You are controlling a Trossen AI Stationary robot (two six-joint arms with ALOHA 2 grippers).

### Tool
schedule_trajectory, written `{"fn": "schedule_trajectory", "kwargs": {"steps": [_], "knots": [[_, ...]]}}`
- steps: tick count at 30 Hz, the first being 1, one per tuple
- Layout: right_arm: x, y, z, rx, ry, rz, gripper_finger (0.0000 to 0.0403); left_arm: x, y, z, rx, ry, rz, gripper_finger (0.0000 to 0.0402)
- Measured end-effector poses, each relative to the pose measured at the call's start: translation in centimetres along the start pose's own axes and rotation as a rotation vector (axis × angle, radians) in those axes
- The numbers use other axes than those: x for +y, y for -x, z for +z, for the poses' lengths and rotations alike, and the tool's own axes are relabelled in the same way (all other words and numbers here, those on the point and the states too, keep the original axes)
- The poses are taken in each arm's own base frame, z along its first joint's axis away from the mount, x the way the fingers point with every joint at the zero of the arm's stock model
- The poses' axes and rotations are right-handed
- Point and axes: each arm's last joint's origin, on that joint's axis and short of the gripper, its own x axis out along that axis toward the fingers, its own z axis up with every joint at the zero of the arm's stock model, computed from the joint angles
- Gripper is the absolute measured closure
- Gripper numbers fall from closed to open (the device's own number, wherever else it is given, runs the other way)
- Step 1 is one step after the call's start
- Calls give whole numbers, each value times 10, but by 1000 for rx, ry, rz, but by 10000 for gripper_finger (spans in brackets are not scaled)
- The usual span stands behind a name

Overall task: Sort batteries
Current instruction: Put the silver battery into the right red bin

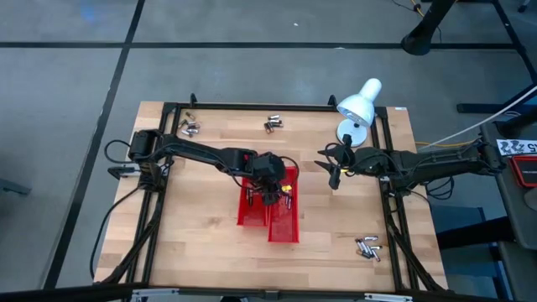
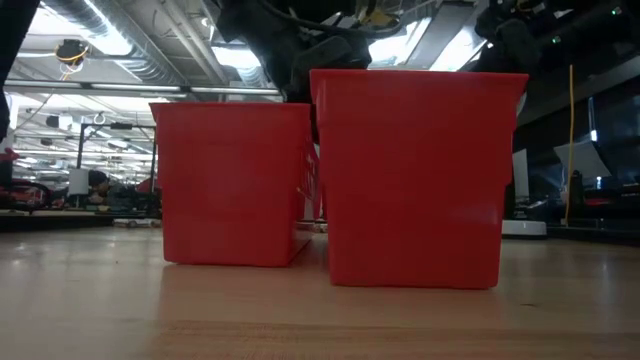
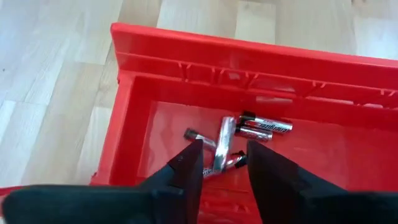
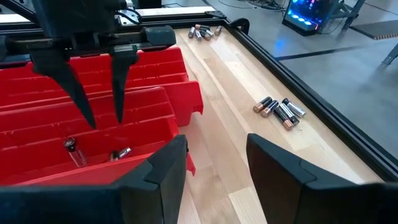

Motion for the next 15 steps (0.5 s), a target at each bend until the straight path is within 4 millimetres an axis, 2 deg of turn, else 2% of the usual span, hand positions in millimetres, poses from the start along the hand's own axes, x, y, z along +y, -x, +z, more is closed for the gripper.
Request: {"fn": "schedule_trajectory", "kwargs": {"steps": [4, 9, 12, 15], "knots": [[0, 0, -1, 12, 4, -1, 235, 4, 14, 8, 37, -27, 27, 271], [0, 0, -2, 25, 6, -2, 235, 26, 63, 28, 88, -19, 221, 270], [0, 0, -2, 28, -3, -2, 235, 47, 88, 26, 141, -28, 373, 275], [0, 0, -4, 41, 1, -2, 235, 76, 109, 11, 290, 11, 441, 280]]}}
